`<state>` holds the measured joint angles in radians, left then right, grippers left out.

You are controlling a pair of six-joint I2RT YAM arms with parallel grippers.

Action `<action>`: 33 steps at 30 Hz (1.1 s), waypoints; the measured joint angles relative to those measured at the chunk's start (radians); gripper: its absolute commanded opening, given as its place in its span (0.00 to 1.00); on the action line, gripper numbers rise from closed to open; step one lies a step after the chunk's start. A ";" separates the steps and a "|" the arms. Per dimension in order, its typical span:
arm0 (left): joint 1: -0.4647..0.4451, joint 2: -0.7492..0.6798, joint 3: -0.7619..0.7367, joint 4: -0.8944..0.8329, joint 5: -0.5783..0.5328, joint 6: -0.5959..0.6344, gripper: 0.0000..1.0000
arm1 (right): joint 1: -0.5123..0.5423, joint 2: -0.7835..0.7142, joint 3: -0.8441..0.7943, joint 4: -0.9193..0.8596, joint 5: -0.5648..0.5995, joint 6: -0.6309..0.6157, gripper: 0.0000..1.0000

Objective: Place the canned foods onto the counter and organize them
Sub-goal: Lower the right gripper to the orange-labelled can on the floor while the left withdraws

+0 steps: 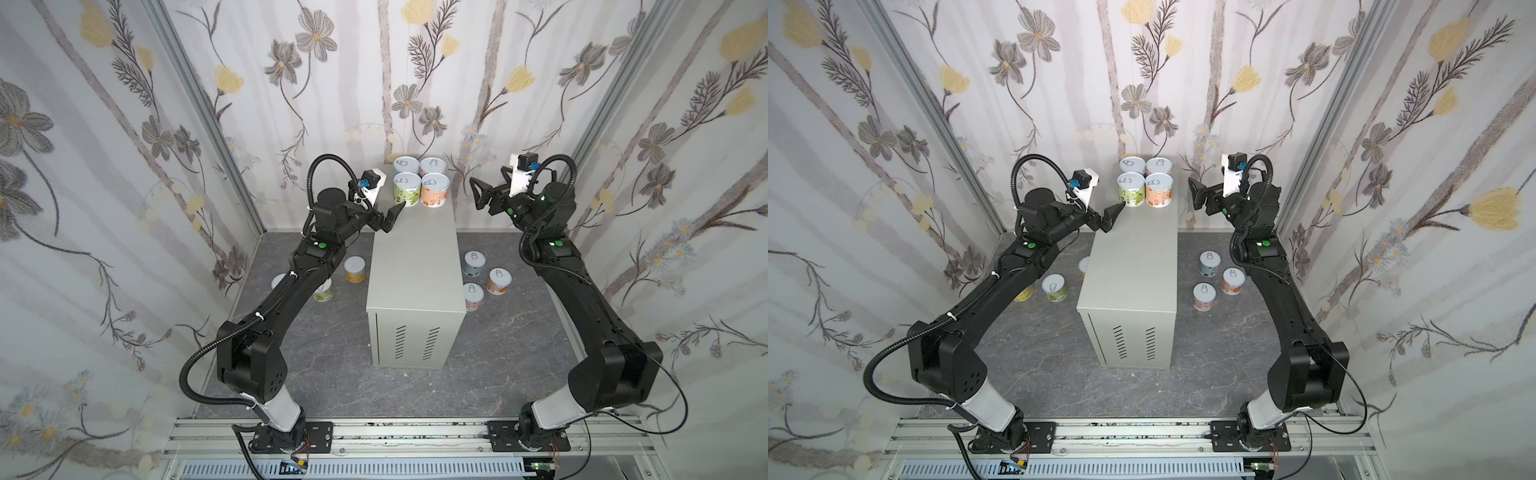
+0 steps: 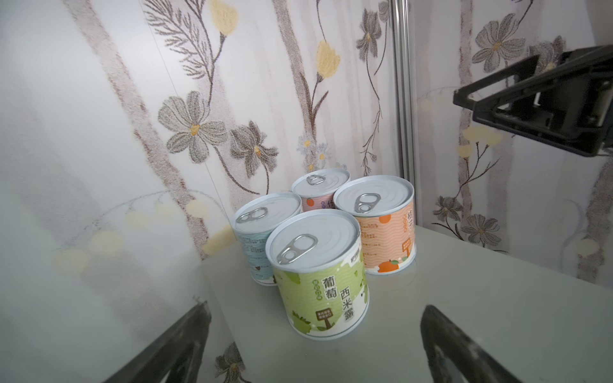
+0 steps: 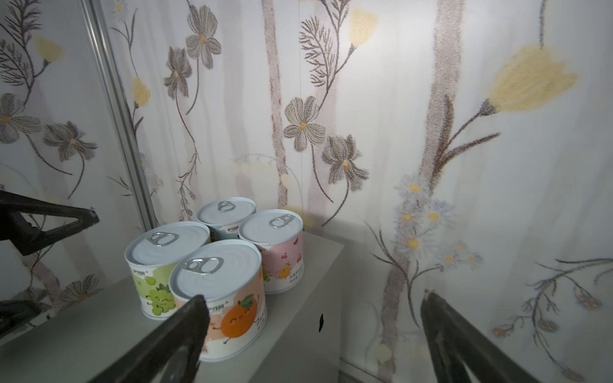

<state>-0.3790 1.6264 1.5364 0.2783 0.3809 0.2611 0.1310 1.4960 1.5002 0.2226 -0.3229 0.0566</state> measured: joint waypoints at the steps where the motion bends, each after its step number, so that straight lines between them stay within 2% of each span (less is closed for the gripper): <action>1: 0.008 -0.016 -0.018 0.012 -0.004 -0.002 1.00 | -0.002 -0.034 -0.026 -0.027 0.024 0.009 1.00; 9: 0.077 -0.097 -0.103 0.081 -0.021 -0.061 1.00 | -0.022 -0.271 -0.196 -0.289 0.217 0.103 0.99; 15: 0.129 -0.137 -0.167 0.092 -0.023 -0.103 1.00 | -0.069 -0.299 -0.262 -0.493 0.282 0.206 0.99; 23: 0.194 -0.177 -0.221 0.094 -0.039 -0.113 1.00 | -0.161 -0.183 -0.309 -0.642 0.268 0.291 0.98; 33: 0.215 -0.177 -0.254 0.082 -0.062 -0.131 1.00 | -0.198 0.127 -0.206 -0.655 0.239 0.271 0.99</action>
<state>-0.1638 1.4498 1.2823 0.3599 0.3187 0.1299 -0.0673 1.6230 1.2942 -0.4320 -0.0841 0.3279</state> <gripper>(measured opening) 0.998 0.986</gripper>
